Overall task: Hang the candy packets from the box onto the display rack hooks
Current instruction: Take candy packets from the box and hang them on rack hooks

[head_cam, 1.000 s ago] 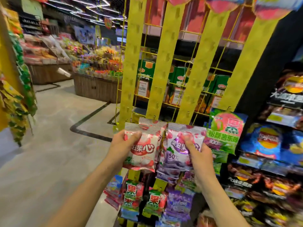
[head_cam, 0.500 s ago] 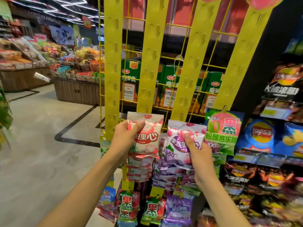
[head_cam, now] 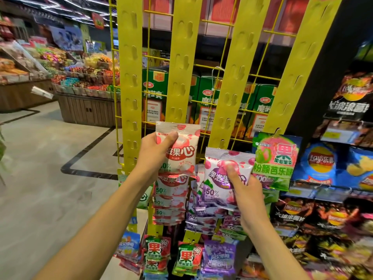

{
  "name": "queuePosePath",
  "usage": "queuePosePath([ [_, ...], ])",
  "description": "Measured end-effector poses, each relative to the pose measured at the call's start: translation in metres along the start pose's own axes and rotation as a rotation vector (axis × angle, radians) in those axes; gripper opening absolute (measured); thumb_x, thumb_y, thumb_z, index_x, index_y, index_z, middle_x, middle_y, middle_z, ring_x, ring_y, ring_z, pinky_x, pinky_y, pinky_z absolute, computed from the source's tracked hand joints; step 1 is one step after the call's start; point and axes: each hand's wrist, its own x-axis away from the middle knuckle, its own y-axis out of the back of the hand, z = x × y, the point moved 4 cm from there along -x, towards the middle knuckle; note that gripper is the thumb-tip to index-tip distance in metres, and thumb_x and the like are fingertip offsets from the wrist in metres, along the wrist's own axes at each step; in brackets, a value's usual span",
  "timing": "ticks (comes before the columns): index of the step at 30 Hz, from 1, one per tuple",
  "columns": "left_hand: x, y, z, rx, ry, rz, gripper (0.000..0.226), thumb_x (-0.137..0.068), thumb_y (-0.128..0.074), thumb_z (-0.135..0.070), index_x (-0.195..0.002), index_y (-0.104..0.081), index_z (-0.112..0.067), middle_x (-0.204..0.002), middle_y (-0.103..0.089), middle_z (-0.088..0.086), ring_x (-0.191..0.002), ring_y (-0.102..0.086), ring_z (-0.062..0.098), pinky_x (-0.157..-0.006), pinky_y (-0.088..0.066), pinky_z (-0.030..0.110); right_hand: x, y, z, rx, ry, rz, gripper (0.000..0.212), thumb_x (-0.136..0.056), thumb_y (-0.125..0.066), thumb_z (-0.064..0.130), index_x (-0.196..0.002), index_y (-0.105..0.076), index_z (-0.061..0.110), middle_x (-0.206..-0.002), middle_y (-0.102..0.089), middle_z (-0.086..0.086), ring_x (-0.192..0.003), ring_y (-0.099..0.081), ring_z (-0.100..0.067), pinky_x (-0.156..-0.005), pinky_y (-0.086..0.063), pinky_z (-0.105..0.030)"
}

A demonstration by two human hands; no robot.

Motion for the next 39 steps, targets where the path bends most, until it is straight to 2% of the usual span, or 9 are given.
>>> queuePosePath([
  [5, -0.006, 0.001, 0.005, -0.025, 0.045, -0.027, 0.042, -0.096, -0.068, -0.035, -0.106, -0.063, 0.005, -0.087, -0.079, 0.011, -0.077, -0.078, 0.028, -0.077, -0.063, 0.046, 0.003, -0.002, -0.001, -0.030, -0.037, -0.005, 0.035, -0.091, -0.062, 0.054, -0.098, -0.075, 0.022, -0.109, -0.067, -0.026, -0.099, -0.059, -0.043, -0.089, -0.053, -0.046],
  [9, -0.007, 0.002, 0.009, -0.042, 0.077, -0.030, 0.035, -0.095, -0.069, -0.036, -0.097, -0.063, -0.002, -0.084, -0.079, 0.011, -0.077, -0.078, 0.029, -0.083, -0.062, 0.053, 0.000, -0.001, -0.003, -0.041, -0.023, 0.004, 0.032, -0.090, -0.062, 0.053, -0.086, -0.069, 0.022, -0.062, -0.066, 0.003, -0.059, -0.058, -0.005, -0.069, -0.043, -0.028],
  [15, -0.005, 0.006, 0.015, -0.057, 0.097, -0.029, 0.046, -0.095, -0.070, -0.037, -0.104, -0.062, 0.007, -0.086, -0.079, 0.014, -0.079, -0.078, 0.033, -0.085, -0.058, 0.063, -0.003, -0.001, -0.007, -0.048, -0.021, -0.007, 0.029, -0.093, -0.060, 0.048, -0.091, -0.068, 0.019, -0.059, -0.065, 0.018, -0.055, -0.058, 0.003, -0.067, -0.040, -0.024],
  [22, -0.005, 0.010, 0.026, -0.089, 0.050, -0.040, 0.027, -0.096, -0.069, -0.033, -0.093, -0.066, -0.007, -0.084, -0.079, 0.010, -0.079, -0.078, 0.030, -0.076, -0.062, 0.048, -0.012, -0.007, -0.001, -0.043, -0.042, -0.048, 0.026, -0.091, -0.064, 0.053, -0.109, -0.068, 0.034, -0.095, -0.075, 0.021, -0.090, -0.068, 0.006, -0.076, -0.050, -0.021],
  [25, -0.004, 0.011, 0.028, -0.090, 0.047, -0.037, 0.026, -0.096, -0.069, -0.034, -0.091, -0.064, -0.009, -0.084, -0.079, 0.010, -0.079, -0.078, 0.030, -0.074, -0.062, 0.047, -0.017, -0.009, 0.006, -0.057, -0.091, -0.105, 0.049, -0.091, -0.065, 0.055, -0.114, -0.067, 0.012, -0.114, -0.070, -0.017, -0.108, -0.064, -0.031, -0.090, -0.054, -0.045],
  [27, -0.003, 0.012, 0.028, -0.095, 0.048, -0.033, 0.029, -0.096, -0.069, -0.036, -0.095, -0.064, -0.007, -0.086, -0.079, 0.010, -0.079, -0.078, 0.029, -0.078, -0.061, 0.050, -0.023, -0.011, 0.010, -0.066, -0.090, -0.116, 0.063, -0.090, -0.066, 0.055, -0.114, -0.064, -0.004, -0.115, -0.064, -0.030, -0.102, -0.065, -0.042, -0.086, -0.054, -0.052],
  [30, -0.001, 0.013, 0.027, -0.089, 0.045, -0.020, 0.029, -0.096, -0.068, -0.035, -0.098, -0.064, -0.006, -0.087, -0.079, 0.009, -0.079, -0.078, 0.027, -0.077, -0.062, 0.047, -0.032, -0.017, 0.017, -0.077, -0.084, -0.091, 0.069, -0.084, -0.069, 0.062, -0.101, -0.066, -0.004, -0.093, -0.062, -0.034, -0.073, -0.057, -0.029, -0.072, -0.046, -0.039],
  [35, 0.001, 0.013, 0.025, -0.070, 0.045, -0.005, 0.023, -0.097, -0.068, -0.033, -0.095, -0.064, -0.011, -0.085, -0.079, 0.008, -0.077, -0.078, 0.027, -0.071, -0.063, 0.042, -0.040, -0.020, 0.013, -0.057, -0.127, -0.088, 0.076, -0.078, -0.072, 0.068, -0.093, -0.062, -0.006, -0.087, -0.055, -0.033, -0.077, -0.050, -0.021, -0.076, -0.038, -0.038],
  [39, 0.003, 0.014, 0.024, -0.063, 0.038, -0.003, 0.021, -0.097, -0.068, -0.032, -0.093, -0.064, -0.012, -0.082, -0.079, 0.006, -0.076, -0.078, 0.025, -0.069, -0.063, 0.040, -0.041, -0.019, 0.012, -0.021, -0.169, -0.099, 0.080, -0.084, -0.071, 0.060, -0.114, -0.060, -0.013, -0.115, -0.064, -0.032, -0.101, -0.064, -0.047, -0.089, -0.052, -0.042],
])
